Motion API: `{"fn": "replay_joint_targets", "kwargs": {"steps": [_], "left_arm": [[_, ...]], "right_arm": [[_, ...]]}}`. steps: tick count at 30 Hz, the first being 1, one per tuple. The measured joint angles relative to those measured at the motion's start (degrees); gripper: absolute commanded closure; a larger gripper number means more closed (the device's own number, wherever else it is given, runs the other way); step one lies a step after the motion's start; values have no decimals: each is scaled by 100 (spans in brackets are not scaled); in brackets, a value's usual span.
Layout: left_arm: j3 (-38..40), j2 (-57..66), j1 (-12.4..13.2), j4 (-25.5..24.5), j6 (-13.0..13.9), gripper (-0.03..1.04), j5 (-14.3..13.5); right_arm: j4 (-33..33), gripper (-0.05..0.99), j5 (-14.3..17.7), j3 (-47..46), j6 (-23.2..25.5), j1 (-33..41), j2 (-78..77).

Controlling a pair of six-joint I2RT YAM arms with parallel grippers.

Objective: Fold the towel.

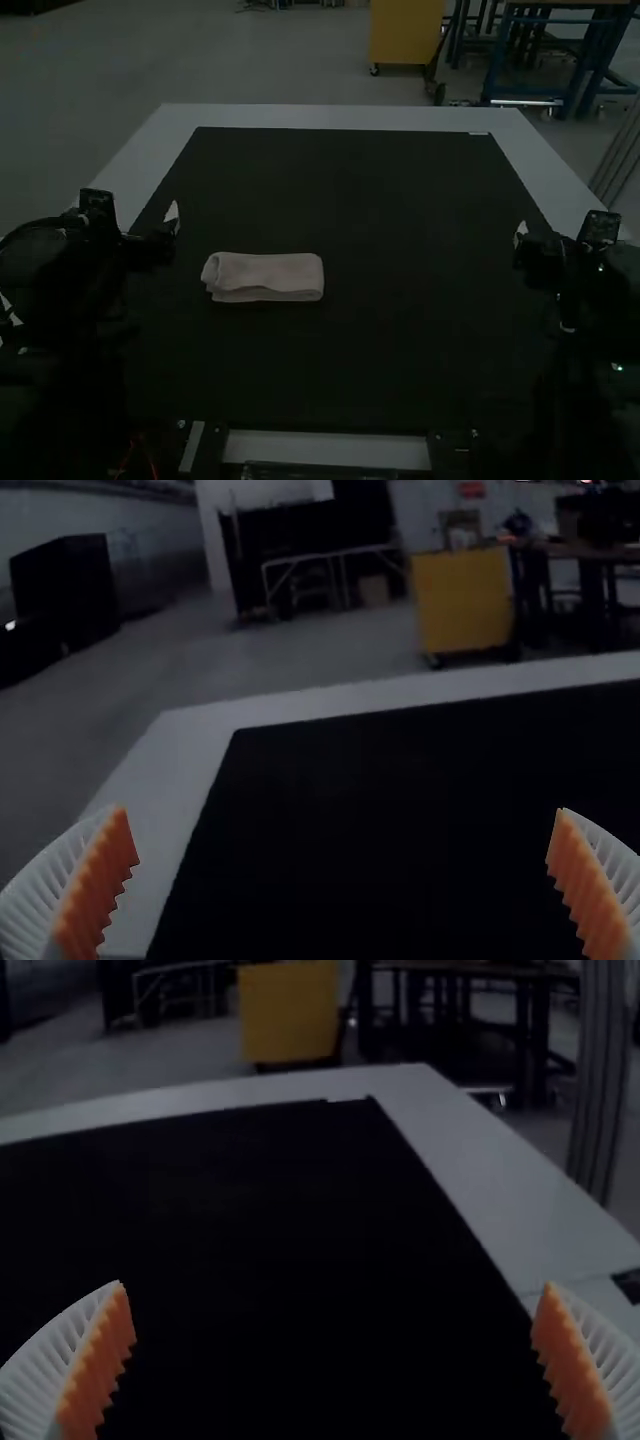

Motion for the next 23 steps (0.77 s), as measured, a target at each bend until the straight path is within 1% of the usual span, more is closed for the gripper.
{"fn": "replay_joint_targets", "kwargs": {"steps": [2,3,6,13,23], "left_arm": [[0,2,0,-291,0,4,-114],[0,2,0,-354,0,4,-153],[0,2,-2,-363,0,4,-232],[0,2,0,-363,0,4,-315],[0,2,-2,-363,0,4,-317]], "right_arm": [[-149,2,-2,0,-107,0,-9],[-175,2,-22,0,-149,-2,-9],[-184,2,-68,0,-229,-2,-9],[-195,2,-94,0,-310,0,-9],[-195,3,-109,0,-330,0,-9]]}}
